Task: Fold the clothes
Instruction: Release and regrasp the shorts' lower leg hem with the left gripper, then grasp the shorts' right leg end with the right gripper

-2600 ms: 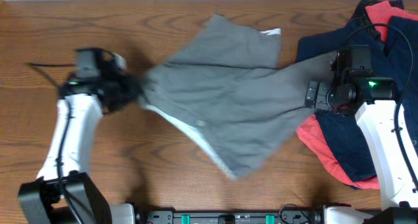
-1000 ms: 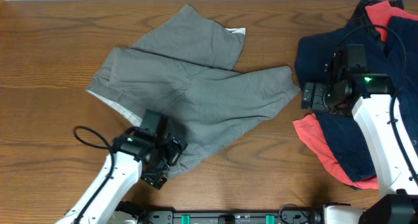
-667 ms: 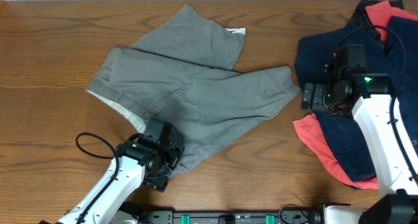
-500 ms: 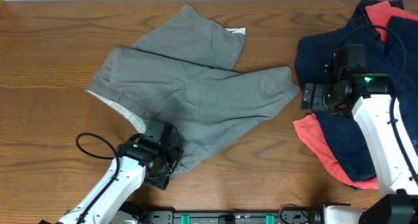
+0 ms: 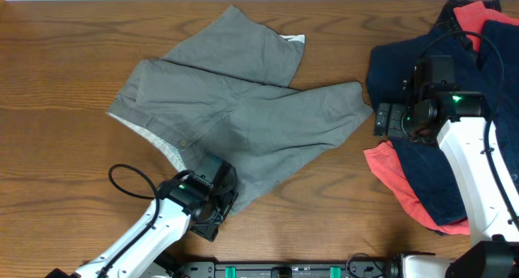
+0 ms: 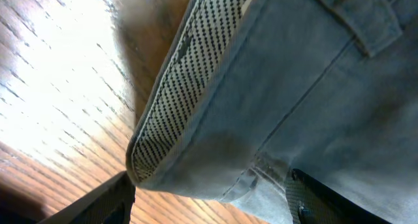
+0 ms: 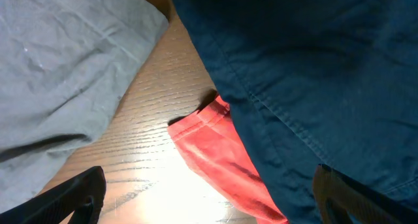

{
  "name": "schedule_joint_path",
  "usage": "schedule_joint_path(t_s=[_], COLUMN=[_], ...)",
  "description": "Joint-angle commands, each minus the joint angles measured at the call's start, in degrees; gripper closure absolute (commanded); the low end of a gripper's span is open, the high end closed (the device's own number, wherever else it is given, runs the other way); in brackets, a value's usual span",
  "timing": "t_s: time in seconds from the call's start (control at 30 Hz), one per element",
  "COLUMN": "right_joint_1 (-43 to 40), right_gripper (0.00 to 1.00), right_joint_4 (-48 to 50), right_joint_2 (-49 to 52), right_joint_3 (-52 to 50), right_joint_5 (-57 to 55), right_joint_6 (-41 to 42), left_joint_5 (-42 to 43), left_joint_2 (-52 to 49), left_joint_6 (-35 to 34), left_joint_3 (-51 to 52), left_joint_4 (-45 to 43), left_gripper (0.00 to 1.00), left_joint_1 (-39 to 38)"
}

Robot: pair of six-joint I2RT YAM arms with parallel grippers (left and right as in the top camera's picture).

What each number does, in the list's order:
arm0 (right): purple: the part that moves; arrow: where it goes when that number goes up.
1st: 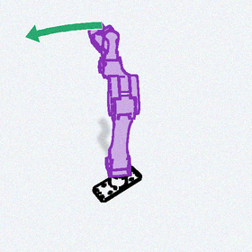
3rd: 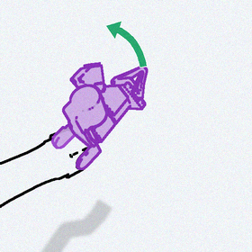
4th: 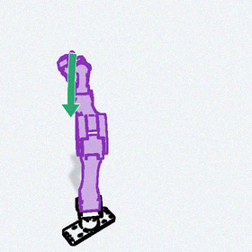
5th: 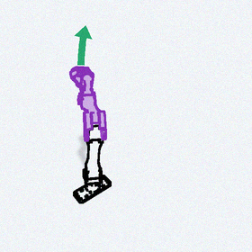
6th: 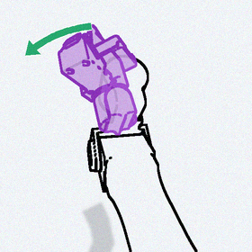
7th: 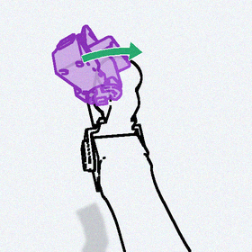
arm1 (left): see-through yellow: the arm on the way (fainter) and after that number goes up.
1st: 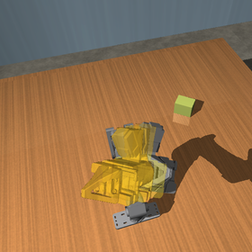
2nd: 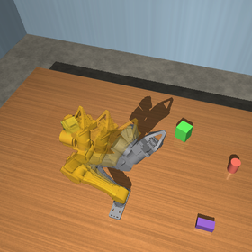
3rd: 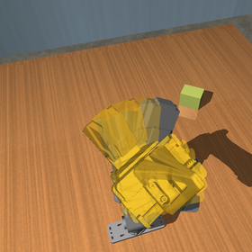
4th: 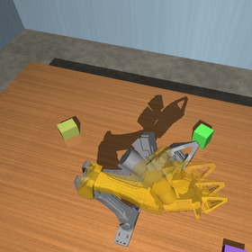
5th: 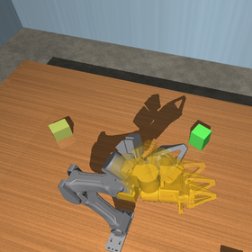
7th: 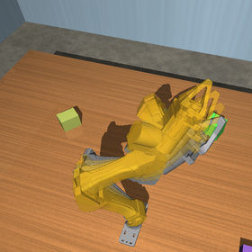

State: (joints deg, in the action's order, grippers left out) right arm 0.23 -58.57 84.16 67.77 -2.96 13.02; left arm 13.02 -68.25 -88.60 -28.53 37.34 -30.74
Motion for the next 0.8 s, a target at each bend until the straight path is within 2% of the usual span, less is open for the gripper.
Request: schedule_joint_path(t_s=[0.0, 0.07, 0.17, 0.27, 0.3, 0.47, 0.77], right_joint_1=[-0.4, -0.4, -0.4, -0.4, -0.4, -0.4, -0.4], right_gripper=[0.01, 0.01, 0.01, 0.01, 0.01, 0.01, 0.01], right_joint_4=[-0.2, -0.4, -0.7, -0.7, -0.8, -1.2, -1.7], right_joint_2=[0.3, 0.3, 0.3, 0.3, 0.3, 0.3, 0.3], right_joint_3=[0.7, 0.7, 0.7, 0.7, 0.7, 0.7, 0.7], right_joint_5=[0.2, 0.2, 0.2, 0.2, 0.2, 0.2, 0.2], right_joint_6=[-0.4, -0.4, -0.4, -0.4, -0.4, -0.4, -0.4], left_joint_5=[-4.5, -5.9, -8.0, -7.9, -7.9, -5.9, -6.6], left_joint_2=[-0.3, -0.3, -0.3, -0.3, -0.2, 1.0, 4.9], left_joint_6=[-1.7, -1.7, -1.7, 0.0, 1.6, 6.8, 7.1], left_joint_3=[0.6, 0.6, 0.6, 0.6, 0.6, 0.5, 0.3], left_joint_4=[-0.1, -0.5, -0.5, -0.3, -0.3, 0.0, 1.0], left_gripper=[0.29, 0.38, 0.62, 0.91, 0.94, 0.94, 0.94], left_joint_1=[-0.3, -0.3, -0.3, -0.2, -0.2, -0.2, 2.1])
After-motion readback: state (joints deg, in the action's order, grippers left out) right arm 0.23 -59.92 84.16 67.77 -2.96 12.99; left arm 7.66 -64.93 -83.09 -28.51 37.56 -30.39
